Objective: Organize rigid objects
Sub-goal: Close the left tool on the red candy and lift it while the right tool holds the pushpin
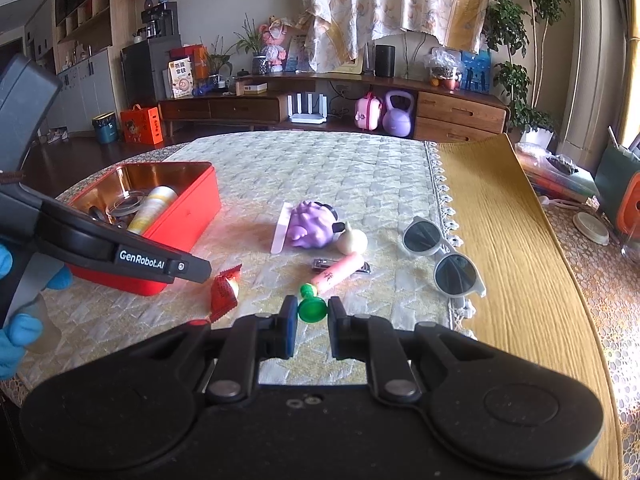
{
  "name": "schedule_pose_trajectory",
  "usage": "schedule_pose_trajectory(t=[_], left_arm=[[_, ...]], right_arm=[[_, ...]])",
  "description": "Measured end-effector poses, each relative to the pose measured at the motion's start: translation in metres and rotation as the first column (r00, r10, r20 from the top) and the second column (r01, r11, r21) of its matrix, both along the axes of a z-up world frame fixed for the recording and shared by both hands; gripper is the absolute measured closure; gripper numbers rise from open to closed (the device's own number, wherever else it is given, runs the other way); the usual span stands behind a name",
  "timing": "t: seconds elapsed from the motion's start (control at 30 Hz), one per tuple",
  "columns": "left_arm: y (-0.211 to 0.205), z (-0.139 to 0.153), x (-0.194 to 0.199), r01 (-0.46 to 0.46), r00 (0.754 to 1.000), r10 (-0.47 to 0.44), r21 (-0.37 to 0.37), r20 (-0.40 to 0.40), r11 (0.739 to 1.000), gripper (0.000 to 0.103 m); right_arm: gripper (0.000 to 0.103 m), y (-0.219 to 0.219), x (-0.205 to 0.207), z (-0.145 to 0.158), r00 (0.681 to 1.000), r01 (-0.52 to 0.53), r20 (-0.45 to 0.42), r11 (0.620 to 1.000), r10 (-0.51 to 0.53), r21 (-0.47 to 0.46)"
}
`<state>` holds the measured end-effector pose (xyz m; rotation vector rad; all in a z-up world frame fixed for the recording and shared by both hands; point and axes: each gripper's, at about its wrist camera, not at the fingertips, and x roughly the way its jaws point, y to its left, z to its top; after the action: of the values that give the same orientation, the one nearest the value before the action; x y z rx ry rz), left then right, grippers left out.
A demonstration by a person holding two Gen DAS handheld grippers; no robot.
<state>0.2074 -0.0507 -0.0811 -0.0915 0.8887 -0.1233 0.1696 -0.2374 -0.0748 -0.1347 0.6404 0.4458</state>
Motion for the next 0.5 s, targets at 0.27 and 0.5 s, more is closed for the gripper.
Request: schedule_pose_trajectory(t=[0.27,0.5], left_arm=[[-0.015,-0.013,0.008,0.006,1.0,-0.006,0.006,-0.024,1.0,0.069],[-0.023,-0.021,0.021,-0.032,0.999,0.033,0.027,-0.031,0.999,0.04]], right_arm=[[0.088,-0.007,-0.001,-0.005,1.0,0.004,-0.017,1.0,-0.004,0.028],[0.088,-0.015,-0.001,-0.012,1.0,0.007,-0.028,0.999,-0.006,0.045]])
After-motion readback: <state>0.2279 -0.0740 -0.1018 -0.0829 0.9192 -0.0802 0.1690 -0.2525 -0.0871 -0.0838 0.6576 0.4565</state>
